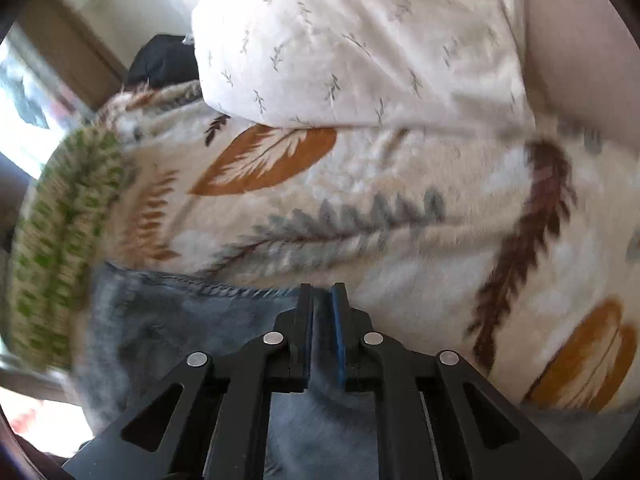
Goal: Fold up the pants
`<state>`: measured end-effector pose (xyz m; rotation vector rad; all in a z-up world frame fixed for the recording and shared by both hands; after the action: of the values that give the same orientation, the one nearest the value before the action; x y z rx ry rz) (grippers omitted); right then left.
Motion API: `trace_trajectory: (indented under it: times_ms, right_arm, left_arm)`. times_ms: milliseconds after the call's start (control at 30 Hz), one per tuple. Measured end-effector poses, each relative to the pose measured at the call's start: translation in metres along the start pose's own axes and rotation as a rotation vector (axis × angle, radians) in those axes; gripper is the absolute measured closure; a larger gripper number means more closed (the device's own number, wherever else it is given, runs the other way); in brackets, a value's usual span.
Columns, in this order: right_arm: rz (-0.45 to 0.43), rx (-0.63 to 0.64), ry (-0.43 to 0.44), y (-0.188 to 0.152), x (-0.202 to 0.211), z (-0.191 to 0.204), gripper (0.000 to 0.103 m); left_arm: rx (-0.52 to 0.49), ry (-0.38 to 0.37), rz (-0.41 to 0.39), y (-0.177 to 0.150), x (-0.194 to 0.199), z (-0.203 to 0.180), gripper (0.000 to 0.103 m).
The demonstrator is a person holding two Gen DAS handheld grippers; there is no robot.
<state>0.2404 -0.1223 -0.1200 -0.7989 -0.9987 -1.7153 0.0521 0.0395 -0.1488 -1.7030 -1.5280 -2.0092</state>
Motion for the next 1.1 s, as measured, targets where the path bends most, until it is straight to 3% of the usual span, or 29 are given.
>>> trace_trajectory:
  times_ms: [67,167,367,567,633,700,733,800,900,967,1100]
  right_arm:
    - [-0.032,0.046,0.006,-0.005,0.013,0.007,0.086]
    - [0.035,0.023,0.062,-0.014,0.002,0.014,0.085]
    - [0.063,-0.06,-0.028,-0.015,-0.047,-0.013,0.087]
    - [0.036,-0.101,-0.043,-0.016,-0.037,-0.007,0.084]
    - [-0.048,-0.139,0.04,-0.02,-0.003,-0.009,0.082]
    - [-0.118,-0.143,0.058,-0.03,0.029,-0.015,0.072]
    - [-0.148,-0.151,0.058,-0.041,0.049,-0.021,0.069]
    - [-0.196,-0.168,0.071,-0.064,0.086,-0.036,0.053]
    - [-0.296,-0.222,0.096,-0.111,0.146,-0.076,0.048]
    - [-0.379,-0.306,0.12,-0.145,0.182,-0.11,0.046]
    - [-0.616,-0.654,0.216,-0.232,0.24,-0.204,0.031]
  left_arm:
    - [0.01,-0.004,-0.001,0.0,0.0,0.001,0.064]
    - [0.013,-0.004,-0.002,0.0,0.0,0.003,0.064]
    - [-0.003,0.005,-0.005,-0.001,-0.001,0.002,0.064]
    - [-0.014,0.006,-0.019,-0.003,0.003,-0.003,0.063]
    - [0.002,-0.008,-0.032,-0.003,0.005,0.0,0.059]
    - [0.014,0.001,-0.067,0.0,0.01,0.003,0.054]
    - [0.016,0.008,-0.088,0.001,0.014,0.004,0.052]
    - [0.012,0.023,-0.141,0.004,0.022,0.004,0.043]
    - [-0.01,0.034,-0.195,0.006,0.029,0.0,0.039]
    - [-0.033,0.045,-0.213,0.005,0.03,-0.005,0.035]
    - [-0.064,0.08,-0.192,0.004,0.028,-0.019,0.033]
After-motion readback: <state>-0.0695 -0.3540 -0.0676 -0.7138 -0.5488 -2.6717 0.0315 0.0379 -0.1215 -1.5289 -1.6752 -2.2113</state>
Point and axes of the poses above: each gripper's, at about its wrist camera, not at the fingertips, and x roughly against the way its jaws point, z to its left, y to its top, the point moved 2 cm from there along -x, roughly the way its jaws point, and after that the axes turned 9 degrees about -x, right-handed, at the moved point
